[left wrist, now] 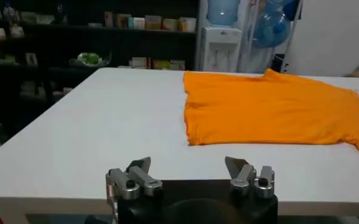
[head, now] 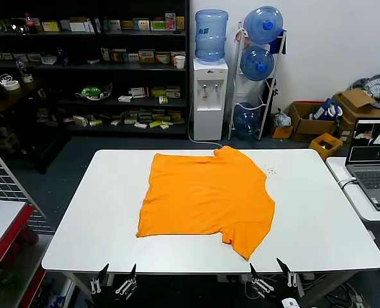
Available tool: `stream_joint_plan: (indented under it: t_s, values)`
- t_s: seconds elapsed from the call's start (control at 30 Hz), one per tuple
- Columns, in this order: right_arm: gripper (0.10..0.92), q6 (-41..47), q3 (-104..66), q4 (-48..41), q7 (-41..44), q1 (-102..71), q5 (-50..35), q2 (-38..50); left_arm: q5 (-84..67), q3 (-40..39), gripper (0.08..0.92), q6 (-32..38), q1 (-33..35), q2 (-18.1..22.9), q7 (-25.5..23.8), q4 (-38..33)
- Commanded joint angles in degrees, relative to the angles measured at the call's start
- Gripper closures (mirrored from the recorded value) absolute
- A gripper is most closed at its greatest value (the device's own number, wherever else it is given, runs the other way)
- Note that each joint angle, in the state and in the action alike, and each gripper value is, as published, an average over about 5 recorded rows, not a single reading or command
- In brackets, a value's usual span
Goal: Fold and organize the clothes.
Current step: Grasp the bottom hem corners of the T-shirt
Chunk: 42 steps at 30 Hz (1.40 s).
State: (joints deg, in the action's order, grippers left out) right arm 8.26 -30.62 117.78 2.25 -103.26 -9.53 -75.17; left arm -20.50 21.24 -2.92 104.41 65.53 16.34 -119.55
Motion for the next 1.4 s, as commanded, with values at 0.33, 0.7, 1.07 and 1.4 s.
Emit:
stream_joint_plan:
  t_s: [0.33,0.7,1.07,1.4]
  values:
    - [0.203,3.2,5.1,-8.3,-5.2,13.3,1.4,-1.2,-2.3,-5.2,0.177,-4.2,-22.2,0.4,-2.5,12.6]
    - [0.203,4.2,8.3,-16.1,-7.5,19.6,4.0,-4.2,-3.7,-8.6,0.177,-6.3,-30.5,0.7,-1.7,23.1]
    - [0.346,3.8,8.8,-15.5,-7.7,18.0,5.6,-4.7,-4.3,-9.9,0.260,-7.5,-31.1,1.2,-0.2,23.4]
    - [0.632,5.1,8.7,-15.6,-7.1,17.3,3.4,-4.3,-3.9,-9.8,0.546,-7.7,-30.9,1.1,0.2,23.2]
